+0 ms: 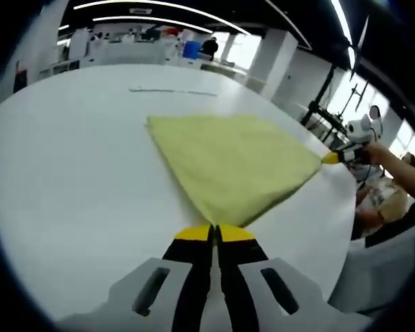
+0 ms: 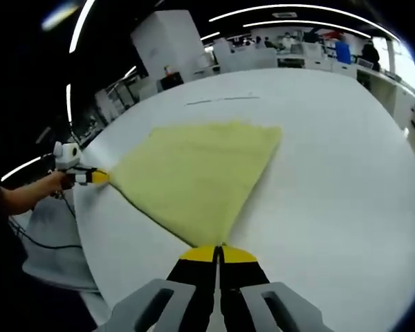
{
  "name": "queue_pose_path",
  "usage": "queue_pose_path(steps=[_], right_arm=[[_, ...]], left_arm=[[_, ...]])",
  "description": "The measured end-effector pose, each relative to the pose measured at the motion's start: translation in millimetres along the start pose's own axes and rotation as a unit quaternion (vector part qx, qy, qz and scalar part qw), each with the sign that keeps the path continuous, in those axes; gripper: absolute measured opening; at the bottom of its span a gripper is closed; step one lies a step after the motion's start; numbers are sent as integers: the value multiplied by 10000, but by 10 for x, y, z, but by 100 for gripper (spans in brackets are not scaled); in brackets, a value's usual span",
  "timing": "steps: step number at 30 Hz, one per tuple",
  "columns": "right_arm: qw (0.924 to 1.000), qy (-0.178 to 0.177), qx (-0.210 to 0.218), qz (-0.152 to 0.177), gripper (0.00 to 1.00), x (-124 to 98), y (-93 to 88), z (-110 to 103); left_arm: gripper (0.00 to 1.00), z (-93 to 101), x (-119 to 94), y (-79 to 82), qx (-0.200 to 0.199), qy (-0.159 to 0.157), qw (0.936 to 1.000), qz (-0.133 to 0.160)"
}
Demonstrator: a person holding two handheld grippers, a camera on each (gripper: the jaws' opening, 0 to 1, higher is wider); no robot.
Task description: Fold the garment on the visible template until the final outline fits inside the template.
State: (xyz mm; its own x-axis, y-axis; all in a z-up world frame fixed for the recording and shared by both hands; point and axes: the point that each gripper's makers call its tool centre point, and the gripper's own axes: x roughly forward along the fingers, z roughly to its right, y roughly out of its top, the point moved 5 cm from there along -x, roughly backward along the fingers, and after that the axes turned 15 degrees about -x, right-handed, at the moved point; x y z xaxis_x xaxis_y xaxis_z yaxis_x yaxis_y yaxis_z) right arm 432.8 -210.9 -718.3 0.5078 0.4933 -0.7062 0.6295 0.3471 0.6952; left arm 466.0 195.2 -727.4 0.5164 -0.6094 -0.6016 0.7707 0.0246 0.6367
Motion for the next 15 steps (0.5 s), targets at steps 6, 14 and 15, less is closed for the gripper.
queue_pose_path(steps=[6,14,15], right_arm=[[10000,-13,-88,-11,0,-10,-24,-29],[9995,-129,-272,-43,0,-4,-27,-44],[9997,-138,-224,-27,0,-5,-24,-43]], left_arm=[[0,6,-14,-25,111,48,9999,6],[0,-6,-14,-45,126,135,9998,33],[1,-6,-13,-49,128,139,9998,38]])
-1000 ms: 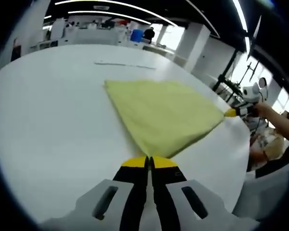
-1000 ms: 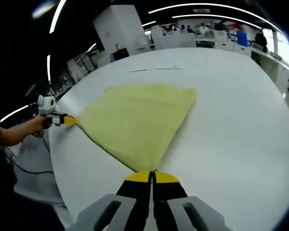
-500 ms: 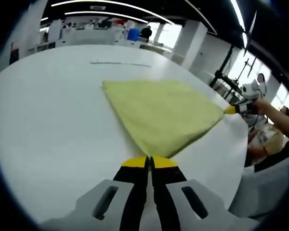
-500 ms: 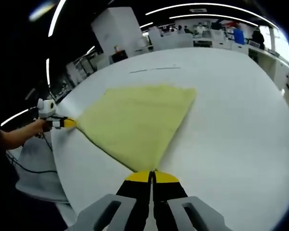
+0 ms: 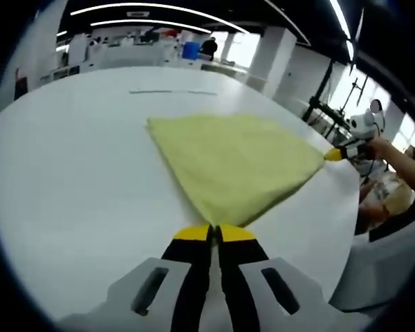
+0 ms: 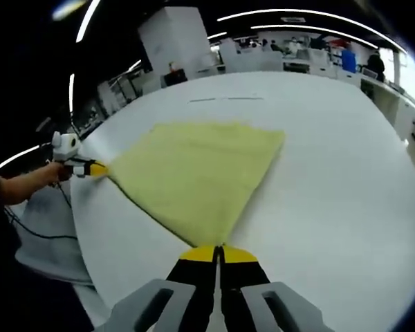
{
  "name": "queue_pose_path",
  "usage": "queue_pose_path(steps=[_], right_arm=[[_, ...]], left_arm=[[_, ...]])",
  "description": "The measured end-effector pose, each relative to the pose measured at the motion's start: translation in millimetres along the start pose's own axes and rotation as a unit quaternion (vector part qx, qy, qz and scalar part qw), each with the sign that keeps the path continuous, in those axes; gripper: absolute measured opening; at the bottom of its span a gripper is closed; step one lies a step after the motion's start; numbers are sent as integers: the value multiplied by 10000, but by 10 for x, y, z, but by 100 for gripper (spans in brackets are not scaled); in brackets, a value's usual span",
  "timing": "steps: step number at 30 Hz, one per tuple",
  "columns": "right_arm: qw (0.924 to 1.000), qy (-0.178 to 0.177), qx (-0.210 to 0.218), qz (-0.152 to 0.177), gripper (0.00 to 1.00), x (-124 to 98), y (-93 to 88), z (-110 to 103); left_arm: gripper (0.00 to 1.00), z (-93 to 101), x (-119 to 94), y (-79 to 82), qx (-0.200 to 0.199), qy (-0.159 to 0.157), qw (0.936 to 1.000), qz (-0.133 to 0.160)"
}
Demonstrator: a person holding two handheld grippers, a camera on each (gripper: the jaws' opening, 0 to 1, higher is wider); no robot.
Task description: Fold the garment on the visible template until the final outline fits inside the template.
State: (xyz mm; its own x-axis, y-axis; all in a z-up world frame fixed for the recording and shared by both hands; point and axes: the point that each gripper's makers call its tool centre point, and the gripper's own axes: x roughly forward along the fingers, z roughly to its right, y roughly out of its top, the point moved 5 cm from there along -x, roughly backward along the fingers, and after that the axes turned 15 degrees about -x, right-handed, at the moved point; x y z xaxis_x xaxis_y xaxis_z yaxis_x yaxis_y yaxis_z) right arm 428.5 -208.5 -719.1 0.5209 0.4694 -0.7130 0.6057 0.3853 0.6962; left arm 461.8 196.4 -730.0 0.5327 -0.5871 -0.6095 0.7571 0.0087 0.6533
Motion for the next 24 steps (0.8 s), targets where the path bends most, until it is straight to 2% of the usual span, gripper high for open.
queue_pose_path(steps=[3,7,11,14,16,19,21,24], right_arm=[[9999,-4,142,81,0,-8,11,-9],[9997,-17,194,155,16,-13,36,-30],[9995,62,191,258,30,-24,83,-75],[9994,172,-36,281,38,-37,130,-153],[9993,200,-166,285,49,-44,160,-200],[9986,214,-331,366,61,-69,216,-258],[9982,236,-372,403,66,-95,248,-284],[9975,253,-481,454,71,-136,286,-326]], left_arm=[[7,17,-6,-17,60,-5,10000,32],[18,24,-4,-20,158,10,9999,63],[28,71,-16,27,296,-21,9993,239],[37,122,-24,63,556,-128,9980,287],[44,141,-33,74,599,-108,9977,308],[50,194,-65,117,595,-157,9972,431],[54,217,-85,144,561,-194,9970,507],[67,258,-114,166,587,-220,9966,542]])
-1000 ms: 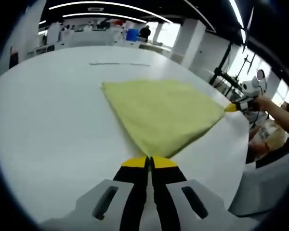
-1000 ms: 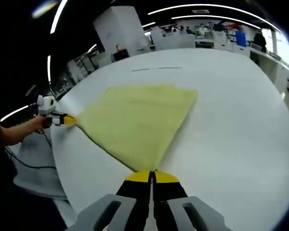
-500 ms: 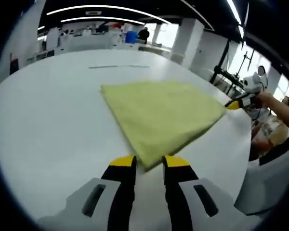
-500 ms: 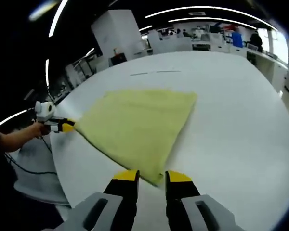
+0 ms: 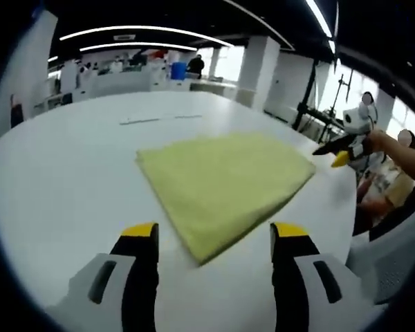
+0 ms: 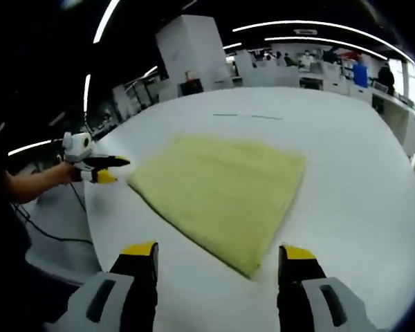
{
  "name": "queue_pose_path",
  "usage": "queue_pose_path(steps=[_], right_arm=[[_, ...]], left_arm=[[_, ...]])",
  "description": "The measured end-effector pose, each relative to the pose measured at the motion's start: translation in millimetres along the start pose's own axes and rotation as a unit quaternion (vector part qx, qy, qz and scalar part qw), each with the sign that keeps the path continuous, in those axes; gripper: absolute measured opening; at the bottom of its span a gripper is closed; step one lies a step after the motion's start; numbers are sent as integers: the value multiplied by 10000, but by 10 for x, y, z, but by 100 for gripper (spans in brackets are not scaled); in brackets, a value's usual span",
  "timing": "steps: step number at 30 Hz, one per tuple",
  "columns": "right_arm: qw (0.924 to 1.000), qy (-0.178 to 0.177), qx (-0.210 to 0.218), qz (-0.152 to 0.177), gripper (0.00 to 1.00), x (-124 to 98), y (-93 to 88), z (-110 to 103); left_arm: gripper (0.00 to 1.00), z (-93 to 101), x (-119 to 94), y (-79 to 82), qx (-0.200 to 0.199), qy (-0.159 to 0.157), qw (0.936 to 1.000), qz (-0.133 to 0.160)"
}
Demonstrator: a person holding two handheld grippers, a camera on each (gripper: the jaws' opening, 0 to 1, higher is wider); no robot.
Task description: Fold the garment on the visible template until the final outline fits inside the template.
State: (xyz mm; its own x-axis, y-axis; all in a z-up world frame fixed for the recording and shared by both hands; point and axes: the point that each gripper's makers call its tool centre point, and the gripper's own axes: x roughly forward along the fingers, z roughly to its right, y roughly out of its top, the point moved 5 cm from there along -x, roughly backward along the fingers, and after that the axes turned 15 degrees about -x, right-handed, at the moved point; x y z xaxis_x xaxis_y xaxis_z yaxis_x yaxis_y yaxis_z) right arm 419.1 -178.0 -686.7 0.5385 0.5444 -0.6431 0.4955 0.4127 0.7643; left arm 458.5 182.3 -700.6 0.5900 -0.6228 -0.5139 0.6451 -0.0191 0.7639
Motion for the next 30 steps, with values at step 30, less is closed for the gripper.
queue_pose_path(steps=[30], right_arm=[[9951,-389,-610,674,99,-205,293,-261]], left_arm=[[99,93,-321,190,58,180,9991,381]])
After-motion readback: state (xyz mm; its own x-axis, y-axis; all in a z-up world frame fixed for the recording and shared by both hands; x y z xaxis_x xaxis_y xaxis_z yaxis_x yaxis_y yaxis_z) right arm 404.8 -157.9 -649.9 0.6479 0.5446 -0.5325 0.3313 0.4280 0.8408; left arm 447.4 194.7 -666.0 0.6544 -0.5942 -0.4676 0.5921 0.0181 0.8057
